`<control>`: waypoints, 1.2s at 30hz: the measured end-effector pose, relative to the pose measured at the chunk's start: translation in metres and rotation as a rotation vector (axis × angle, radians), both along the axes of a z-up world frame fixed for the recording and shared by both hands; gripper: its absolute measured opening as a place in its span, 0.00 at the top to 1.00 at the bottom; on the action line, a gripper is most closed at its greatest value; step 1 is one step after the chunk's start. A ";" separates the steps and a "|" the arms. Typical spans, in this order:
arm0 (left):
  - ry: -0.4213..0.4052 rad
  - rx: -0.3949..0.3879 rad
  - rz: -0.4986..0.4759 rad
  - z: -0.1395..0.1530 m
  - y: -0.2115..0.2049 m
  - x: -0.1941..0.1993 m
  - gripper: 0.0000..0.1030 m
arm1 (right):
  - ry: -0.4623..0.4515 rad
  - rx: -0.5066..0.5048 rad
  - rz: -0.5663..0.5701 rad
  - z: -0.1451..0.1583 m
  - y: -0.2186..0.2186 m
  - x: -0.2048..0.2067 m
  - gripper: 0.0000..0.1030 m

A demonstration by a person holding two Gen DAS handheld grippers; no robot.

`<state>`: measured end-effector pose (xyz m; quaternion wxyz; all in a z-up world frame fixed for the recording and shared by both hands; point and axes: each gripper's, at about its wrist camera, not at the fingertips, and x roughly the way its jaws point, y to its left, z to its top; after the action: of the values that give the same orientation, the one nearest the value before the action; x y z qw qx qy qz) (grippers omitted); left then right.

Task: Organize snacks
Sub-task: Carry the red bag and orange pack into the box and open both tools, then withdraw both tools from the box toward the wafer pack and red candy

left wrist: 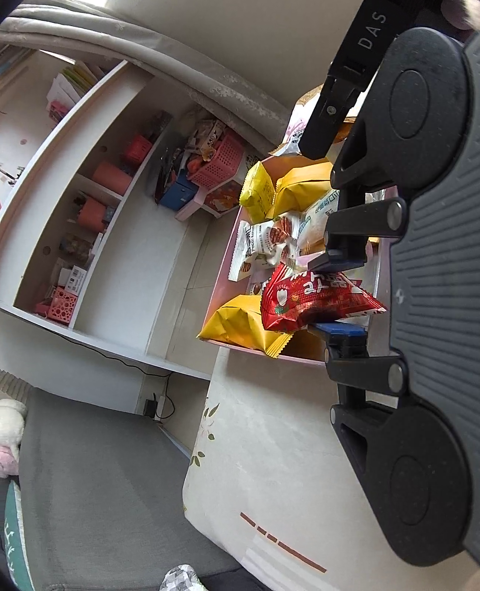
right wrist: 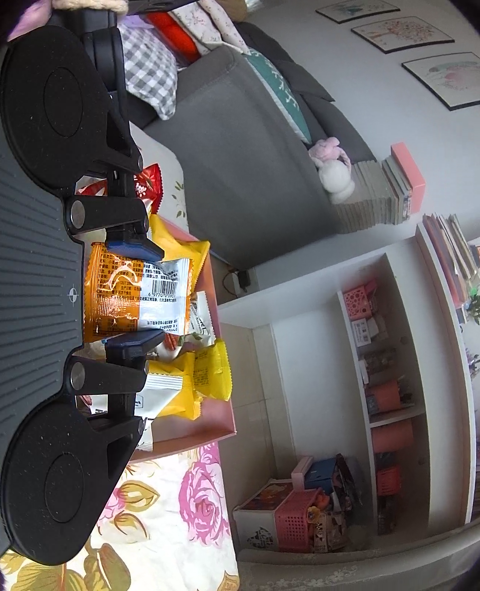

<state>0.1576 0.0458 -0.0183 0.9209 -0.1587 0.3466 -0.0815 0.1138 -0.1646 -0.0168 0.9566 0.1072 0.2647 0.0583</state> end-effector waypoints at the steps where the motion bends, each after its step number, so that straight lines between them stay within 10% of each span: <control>1: -0.001 0.005 0.002 -0.001 0.000 0.001 0.76 | 0.003 0.006 -0.006 -0.002 -0.001 0.002 0.63; 23: 0.016 0.075 0.000 -0.014 0.005 0.008 0.76 | 0.032 0.028 -0.042 -0.022 -0.007 0.020 0.59; 36: -0.036 0.133 -0.038 0.001 -0.005 -0.007 0.37 | -0.003 0.021 -0.017 -0.004 -0.003 0.001 0.35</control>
<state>0.1505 0.0404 -0.0174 0.9337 -0.0893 0.3376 -0.0786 0.1148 -0.1679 -0.0205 0.9563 0.1193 0.2618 0.0529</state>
